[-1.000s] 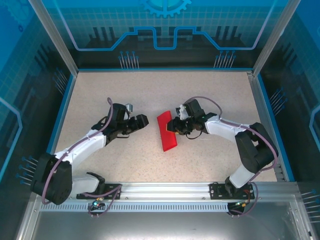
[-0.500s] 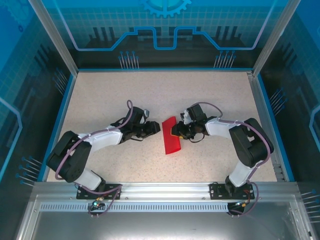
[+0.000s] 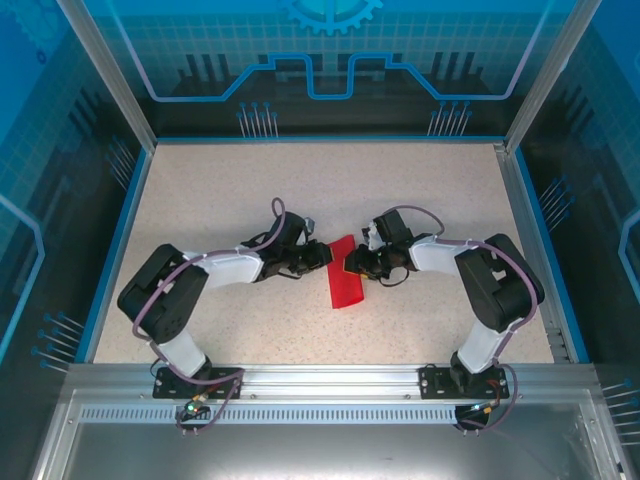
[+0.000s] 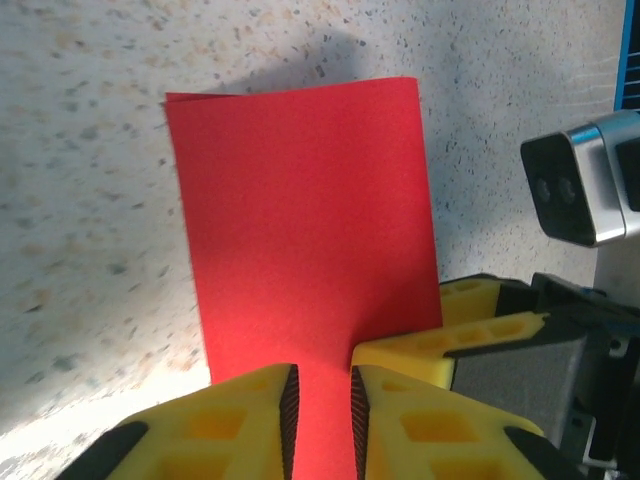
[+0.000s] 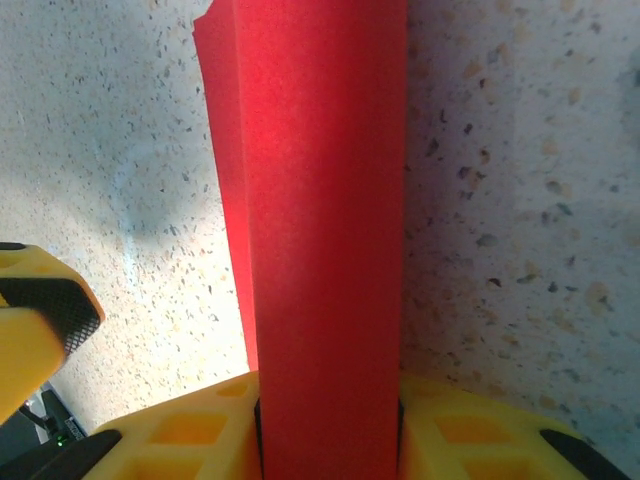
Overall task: Fold a paper plane with a square sheet of paper (pick it up from the middle)
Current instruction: Hold the square sheet of paper at the center of the table.
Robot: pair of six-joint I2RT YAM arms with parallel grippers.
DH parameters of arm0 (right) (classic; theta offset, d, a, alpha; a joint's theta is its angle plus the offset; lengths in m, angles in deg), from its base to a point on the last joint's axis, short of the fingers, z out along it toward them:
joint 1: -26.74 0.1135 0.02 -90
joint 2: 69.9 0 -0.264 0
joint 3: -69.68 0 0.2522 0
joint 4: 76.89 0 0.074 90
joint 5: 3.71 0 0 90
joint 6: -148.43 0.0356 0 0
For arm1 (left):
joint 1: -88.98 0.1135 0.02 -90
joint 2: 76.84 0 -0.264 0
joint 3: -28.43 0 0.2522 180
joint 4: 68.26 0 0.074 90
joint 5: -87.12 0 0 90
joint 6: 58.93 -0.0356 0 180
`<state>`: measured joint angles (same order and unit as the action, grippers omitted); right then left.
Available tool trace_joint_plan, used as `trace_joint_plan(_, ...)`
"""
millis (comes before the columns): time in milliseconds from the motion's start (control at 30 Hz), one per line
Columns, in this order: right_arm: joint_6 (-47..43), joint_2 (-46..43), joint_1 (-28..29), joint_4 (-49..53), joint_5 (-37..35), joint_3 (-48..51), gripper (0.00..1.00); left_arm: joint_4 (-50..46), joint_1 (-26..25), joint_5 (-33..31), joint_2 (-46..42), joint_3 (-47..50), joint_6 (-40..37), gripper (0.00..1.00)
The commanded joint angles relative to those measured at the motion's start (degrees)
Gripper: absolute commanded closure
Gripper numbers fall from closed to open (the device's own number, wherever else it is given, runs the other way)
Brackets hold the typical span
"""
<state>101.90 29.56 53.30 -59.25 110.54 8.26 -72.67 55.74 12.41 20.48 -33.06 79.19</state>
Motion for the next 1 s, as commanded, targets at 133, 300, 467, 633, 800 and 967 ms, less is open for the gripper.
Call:
trace_joint_plan(133, -1.2, 0.6, -0.7, 2.1, -1.4, 0.9, 0.66, 0.3, -1.6, -1.2, 5.9, -4.7, -0.7, 0.88)
trace_joint_plan(300, -1.5, -0.2, -0.7, 2.7, -1.9, 1.1, 0.66, -2.9, -1.6, -2.9, 8.5, -6.3, -0.9, 0.92)
trace_joint_plan(467, -1.5, -0.4, -0.7, 2.9, -1.6, 1.2, 0.66, -2.8, -1.6, -3.6, 10.3, -6.3, 0.0, 0.94)
trace_joint_plan(633, -1.3, -0.7, -0.6, 3.3, -1.6, 1.0, 0.66, -5.5, -1.6, -3.9, 11.1, -7.4, -0.4, 0.95)
trace_joint_plan(800, -1.6, -2.6, -0.7, 5.2, -1.6, 0.6, 0.61, -9.3, -1.6, -4.4, 11.9, -8.6, -1.3, 0.96)
trace_joint_plan(967, -4.7, -7.4, -1.1, 11.5, -3.7, -1.0, 0.48, -10.6, -1.6, -4.5, 11.9, -8.8, -2.1, 0.97)
